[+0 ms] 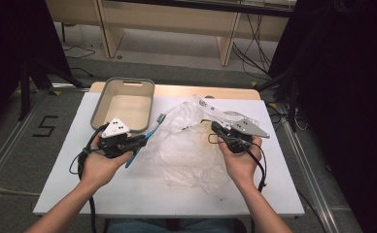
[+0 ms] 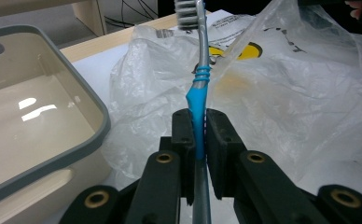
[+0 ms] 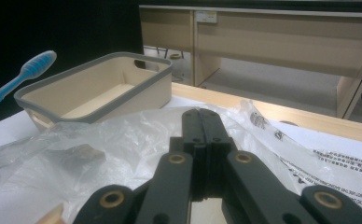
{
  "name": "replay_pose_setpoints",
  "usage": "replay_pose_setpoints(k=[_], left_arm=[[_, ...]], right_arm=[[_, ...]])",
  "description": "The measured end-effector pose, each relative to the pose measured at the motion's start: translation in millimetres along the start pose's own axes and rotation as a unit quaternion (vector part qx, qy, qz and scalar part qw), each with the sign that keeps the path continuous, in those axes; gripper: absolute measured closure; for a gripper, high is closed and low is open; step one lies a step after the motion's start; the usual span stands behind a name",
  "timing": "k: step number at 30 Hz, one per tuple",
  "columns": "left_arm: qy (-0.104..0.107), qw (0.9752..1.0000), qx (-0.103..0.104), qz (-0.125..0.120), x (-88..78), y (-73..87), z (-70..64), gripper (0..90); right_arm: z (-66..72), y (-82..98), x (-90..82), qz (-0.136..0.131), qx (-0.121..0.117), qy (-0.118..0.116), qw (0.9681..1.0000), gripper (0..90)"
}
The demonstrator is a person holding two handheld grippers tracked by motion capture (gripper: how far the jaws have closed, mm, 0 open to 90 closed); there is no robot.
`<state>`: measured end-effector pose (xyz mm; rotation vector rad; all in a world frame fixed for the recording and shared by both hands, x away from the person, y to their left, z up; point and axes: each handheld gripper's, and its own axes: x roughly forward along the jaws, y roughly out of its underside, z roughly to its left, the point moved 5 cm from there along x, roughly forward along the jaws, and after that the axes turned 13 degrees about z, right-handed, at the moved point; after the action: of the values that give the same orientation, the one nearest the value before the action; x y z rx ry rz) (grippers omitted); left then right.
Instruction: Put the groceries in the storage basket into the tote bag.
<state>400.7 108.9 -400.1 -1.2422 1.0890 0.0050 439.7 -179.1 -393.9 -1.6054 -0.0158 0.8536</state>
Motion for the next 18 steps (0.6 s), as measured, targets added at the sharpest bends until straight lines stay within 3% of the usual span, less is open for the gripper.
replay_pose_setpoints(k=[18], left_arm=[[0.019,0.9993,0.029,0.011,5.7,3.7,-25.0,82.1]], right_arm=[[0.3,0.0,-0.1,0.0,-0.001,0.0,1.0,90.0]])
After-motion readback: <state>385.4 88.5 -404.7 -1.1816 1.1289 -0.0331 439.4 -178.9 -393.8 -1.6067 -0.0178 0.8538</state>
